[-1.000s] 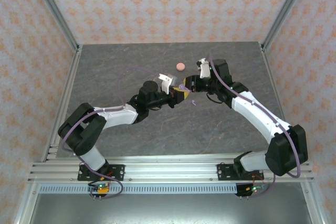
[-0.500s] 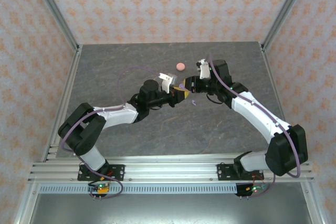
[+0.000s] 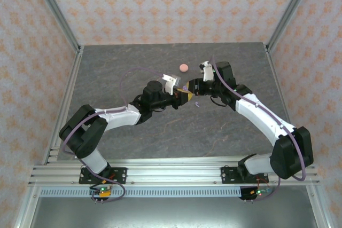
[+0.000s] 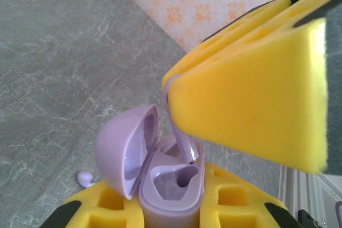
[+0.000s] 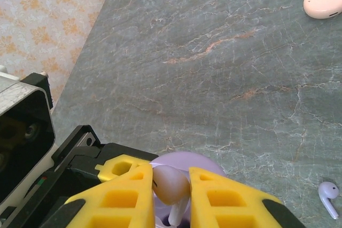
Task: Insert wireless bluetooth earbuds into charging case
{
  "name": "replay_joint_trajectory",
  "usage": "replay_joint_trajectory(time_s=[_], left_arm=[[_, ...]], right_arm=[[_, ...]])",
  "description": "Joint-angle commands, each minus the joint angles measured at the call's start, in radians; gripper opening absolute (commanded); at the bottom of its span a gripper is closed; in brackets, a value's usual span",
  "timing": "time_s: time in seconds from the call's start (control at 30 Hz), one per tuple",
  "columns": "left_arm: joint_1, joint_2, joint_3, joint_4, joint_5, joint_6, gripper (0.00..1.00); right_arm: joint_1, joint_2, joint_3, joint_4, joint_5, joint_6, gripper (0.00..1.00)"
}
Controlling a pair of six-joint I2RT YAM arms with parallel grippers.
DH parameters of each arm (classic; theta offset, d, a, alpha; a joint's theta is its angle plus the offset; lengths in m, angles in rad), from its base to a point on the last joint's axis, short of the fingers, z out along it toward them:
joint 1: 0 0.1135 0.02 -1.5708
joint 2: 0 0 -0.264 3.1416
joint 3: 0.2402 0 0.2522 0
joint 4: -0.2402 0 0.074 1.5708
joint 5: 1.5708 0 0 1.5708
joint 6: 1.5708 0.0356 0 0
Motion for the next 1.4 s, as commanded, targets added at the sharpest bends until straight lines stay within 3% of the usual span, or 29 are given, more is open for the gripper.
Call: replay_joint_trajectory(time_s=[0.0, 0.53, 1.03, 1.37], left_arm=[[-0.008, -0.006, 0.041, 0.006, -0.012, 0.001, 0.00], [-0.008, -0.007, 0.045, 0.004, -0.022, -0.003, 0.00], [-0.011, -0.041, 0.014, 0.035, -0.002, 0.061, 0.00], [-0.022, -0.067, 0.000, 0.024, 0.005, 0.116, 0.00]], right_arm=[[0.009, -0.021, -0.019, -0.017, 0.011, -0.026, 0.20], [0.014, -0.034, -0.020, -0.048, -0.026, -0.038, 0.20], [0.020, -0.065, 0.006, -0.093, -0.080, -0.035, 0.30], [0.021, -0.080, 0.027, -0.134, -0.044, -0.038, 0.38]])
